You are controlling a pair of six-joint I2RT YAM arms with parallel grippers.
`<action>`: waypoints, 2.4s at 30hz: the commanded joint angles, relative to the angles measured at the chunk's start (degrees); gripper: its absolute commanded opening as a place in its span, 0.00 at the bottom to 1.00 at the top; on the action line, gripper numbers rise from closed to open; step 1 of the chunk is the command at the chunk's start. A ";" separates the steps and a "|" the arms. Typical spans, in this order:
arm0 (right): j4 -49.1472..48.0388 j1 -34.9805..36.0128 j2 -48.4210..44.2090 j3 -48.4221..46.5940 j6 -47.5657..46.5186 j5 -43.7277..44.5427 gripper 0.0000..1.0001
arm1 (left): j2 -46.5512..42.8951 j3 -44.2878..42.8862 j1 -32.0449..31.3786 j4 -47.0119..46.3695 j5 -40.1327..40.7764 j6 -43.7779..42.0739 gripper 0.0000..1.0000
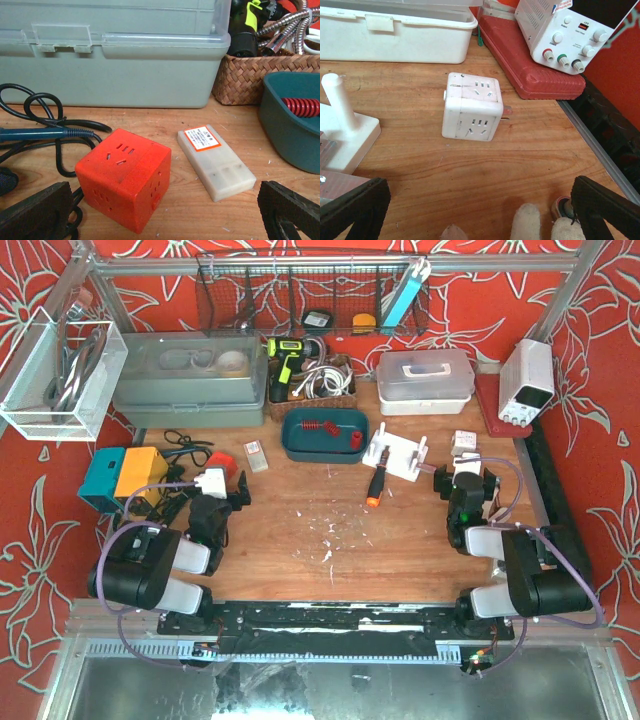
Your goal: Install the large spring
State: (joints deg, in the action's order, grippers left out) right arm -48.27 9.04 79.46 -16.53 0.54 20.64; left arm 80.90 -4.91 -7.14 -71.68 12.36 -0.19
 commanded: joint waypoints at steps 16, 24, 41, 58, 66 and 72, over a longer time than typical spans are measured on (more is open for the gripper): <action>-0.94 0.32 0.22 0.20 -0.54 1.41 0.99 | -0.03 -0.28 -0.24 -2.19 0.48 -1.06 1.00; -4.05 0.37 -0.95 2.47 -0.62 1.26 0.99 | -13.55 -8.47 -0.33 23.97 -2.56 0.46 1.00; 48.41 1.64 -20.69 -23.00 11.73 -3.77 0.99 | -33.89 -32.55 -0.29 65.94 -4.95 30.07 1.00; 67.75 2.30 -19.97 -27.42 29.66 -27.30 0.95 | -29.10 -22.09 -10.94 57.19 -24.19 35.37 1.00; 63.18 11.40 -15.66 -24.82 31.00 -25.41 0.83 | -20.09 -23.74 -27.83 54.18 -17.52 26.06 1.00; 59.93 17.84 -9.26 -24.85 38.02 -17.94 0.72 | -15.77 -18.89 -31.56 48.13 -18.91 23.41 1.00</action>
State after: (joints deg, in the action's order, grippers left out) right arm 15.46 24.60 67.57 -41.98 33.17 -2.24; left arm 63.55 -26.17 -37.23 -18.24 -7.33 26.94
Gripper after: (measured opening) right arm 0.758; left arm 0.999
